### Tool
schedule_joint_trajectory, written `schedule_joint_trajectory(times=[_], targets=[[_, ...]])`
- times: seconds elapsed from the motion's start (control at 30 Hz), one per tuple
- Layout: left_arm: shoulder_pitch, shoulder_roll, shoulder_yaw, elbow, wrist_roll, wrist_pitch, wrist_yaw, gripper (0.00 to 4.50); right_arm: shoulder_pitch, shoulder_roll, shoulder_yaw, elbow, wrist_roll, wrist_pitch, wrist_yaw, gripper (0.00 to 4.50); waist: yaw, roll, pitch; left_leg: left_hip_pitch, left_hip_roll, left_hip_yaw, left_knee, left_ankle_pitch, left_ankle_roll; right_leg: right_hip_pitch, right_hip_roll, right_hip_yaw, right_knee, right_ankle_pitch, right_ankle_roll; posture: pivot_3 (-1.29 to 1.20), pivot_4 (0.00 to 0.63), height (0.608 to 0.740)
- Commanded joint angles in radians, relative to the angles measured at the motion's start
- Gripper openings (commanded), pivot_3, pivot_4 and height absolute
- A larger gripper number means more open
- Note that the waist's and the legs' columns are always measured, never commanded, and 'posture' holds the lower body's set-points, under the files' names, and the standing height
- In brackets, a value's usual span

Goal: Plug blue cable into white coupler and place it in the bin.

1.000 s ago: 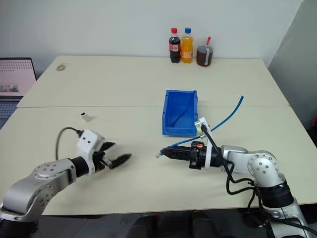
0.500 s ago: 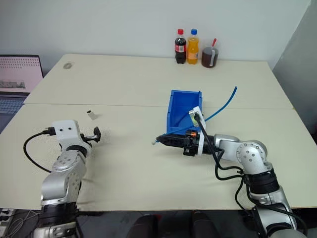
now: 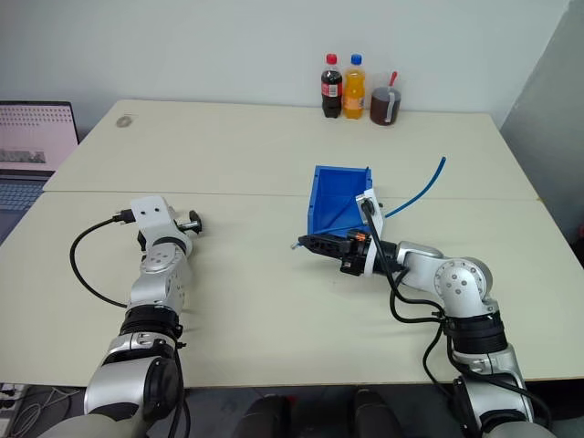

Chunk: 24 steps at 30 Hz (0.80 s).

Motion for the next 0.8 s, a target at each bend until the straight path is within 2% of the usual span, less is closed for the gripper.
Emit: schedule_joint_trajectory(times=[0.03,0.13,0.7,0.73,0.8], targets=[[-0.06,0.029,0.021,0.106,0.006,-0.07,0.006,4.5,-0.007,-0.005,-0.047,-0.053,0.012,0.015,-0.014,0.19,0.0,0.0,0.0,0.0,-0.001,0.0,0.0,0.0,0.0,0.0,0.0,0.0,0.0,0.0,0.0,0.0,0.15,0.74],[-0.085,0.038,0.026,0.159,0.006,-0.095,0.012,4.5,0.0,-0.003,-0.057,-0.065,0.012,0.026,-0.019,0.19,-0.001,0.0,0.0,0.0,-0.001,0.0,0.0,0.0,0.0,0.0,-0.001,0.0,0.0,0.0,0.001,0.0,0.15,0.74],[-0.151,0.077,0.032,0.304,0.01,-0.183,0.008,0.93,0.026,0.029,-0.121,-0.081,0.033,0.055,-0.079,0.19,-0.003,0.0,0.0,0.0,-0.002,-0.001,0.0,0.0,0.0,0.0,-0.002,0.0,0.001,0.001,0.002,0.0,0.15,0.74],[-0.151,0.08,0.032,0.305,0.01,-0.182,0.006,0.79,0.029,0.032,-0.124,-0.08,0.034,0.054,-0.082,0.19,-0.003,0.0,0.0,0.0,-0.002,-0.001,0.0,0.0,0.0,0.0,-0.002,0.0,0.001,0.001,0.002,0.0,0.15,0.74],[-0.145,0.088,0.028,0.305,0.011,-0.181,-0.015,0.78,0.035,0.032,-0.125,-0.077,0.029,0.053,-0.079,0.19,-0.003,0.0,0.0,0.0,-0.002,-0.001,0.0,0.0,0.0,0.0,-0.002,0.0,0.001,0.001,0.002,0.0,0.15,0.74]])
